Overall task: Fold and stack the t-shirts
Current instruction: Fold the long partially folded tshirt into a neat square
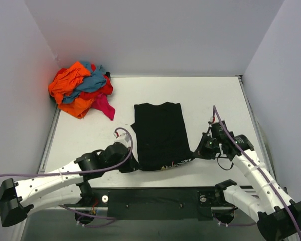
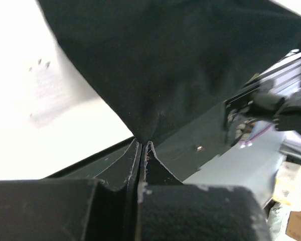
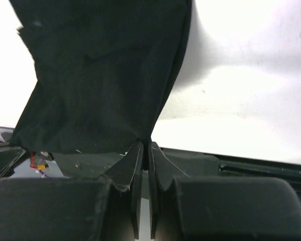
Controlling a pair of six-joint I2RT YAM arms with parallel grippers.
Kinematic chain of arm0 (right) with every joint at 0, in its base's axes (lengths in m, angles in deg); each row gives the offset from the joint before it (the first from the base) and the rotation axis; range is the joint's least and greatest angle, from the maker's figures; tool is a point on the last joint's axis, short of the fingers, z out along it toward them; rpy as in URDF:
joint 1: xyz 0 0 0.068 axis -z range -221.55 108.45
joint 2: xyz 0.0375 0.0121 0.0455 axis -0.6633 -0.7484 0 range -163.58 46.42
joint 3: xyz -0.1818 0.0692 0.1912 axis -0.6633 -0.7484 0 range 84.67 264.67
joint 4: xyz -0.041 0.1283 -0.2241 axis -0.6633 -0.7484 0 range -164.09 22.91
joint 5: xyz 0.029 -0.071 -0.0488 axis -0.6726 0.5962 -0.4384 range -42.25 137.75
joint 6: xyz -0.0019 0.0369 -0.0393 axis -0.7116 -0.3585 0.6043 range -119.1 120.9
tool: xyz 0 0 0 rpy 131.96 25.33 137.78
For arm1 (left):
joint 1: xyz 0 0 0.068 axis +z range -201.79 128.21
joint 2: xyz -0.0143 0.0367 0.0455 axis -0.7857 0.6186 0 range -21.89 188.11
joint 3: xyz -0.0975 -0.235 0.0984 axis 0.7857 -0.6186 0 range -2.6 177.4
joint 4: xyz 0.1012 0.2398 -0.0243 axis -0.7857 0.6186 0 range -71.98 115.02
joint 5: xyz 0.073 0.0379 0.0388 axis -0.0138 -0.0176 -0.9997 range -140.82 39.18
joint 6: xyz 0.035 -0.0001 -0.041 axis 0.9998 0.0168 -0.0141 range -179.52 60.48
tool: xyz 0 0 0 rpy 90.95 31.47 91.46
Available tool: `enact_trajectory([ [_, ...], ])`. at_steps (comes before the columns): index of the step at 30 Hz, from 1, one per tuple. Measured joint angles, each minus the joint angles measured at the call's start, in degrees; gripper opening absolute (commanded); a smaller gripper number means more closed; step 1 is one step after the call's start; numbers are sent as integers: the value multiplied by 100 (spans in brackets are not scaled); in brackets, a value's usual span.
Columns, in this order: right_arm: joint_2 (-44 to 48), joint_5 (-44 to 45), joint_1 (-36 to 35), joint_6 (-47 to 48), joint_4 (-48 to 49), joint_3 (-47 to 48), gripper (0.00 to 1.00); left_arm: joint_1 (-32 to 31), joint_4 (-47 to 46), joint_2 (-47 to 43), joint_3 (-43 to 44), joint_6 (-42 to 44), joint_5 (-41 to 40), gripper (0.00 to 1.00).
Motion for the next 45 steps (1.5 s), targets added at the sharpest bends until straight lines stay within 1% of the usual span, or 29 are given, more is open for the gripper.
enact_trajectory([
  [3,-348,173,7,83,-11,619,0,310,96,59,579,221,-70,0],
  [5,-658,251,85,190,11,1082,0,675,50,109,859,387,-57,0],
  [8,-1110,284,313,350,35,1556,0,1191,0,225,1012,614,74,0],
  [11,-1655,245,529,503,61,1947,0,1589,-52,555,1132,863,238,0],
  [19,-2966,127,765,730,85,2929,0,2352,-385,1414,1523,1368,828,0],
  [31,-4564,107,839,743,214,4671,0,3399,-719,2511,2684,1904,1368,0],
  [37,-5670,-33,872,717,267,5676,0,3880,-1067,3368,3128,1958,1543,0],
  [44,-7219,-197,986,612,348,6981,0,4229,-1655,4972,3851,1930,1639,0],
  [45,-7423,-225,1016,592,382,7138,20,4258,-1725,5202,3965,1915,1661,0],
])
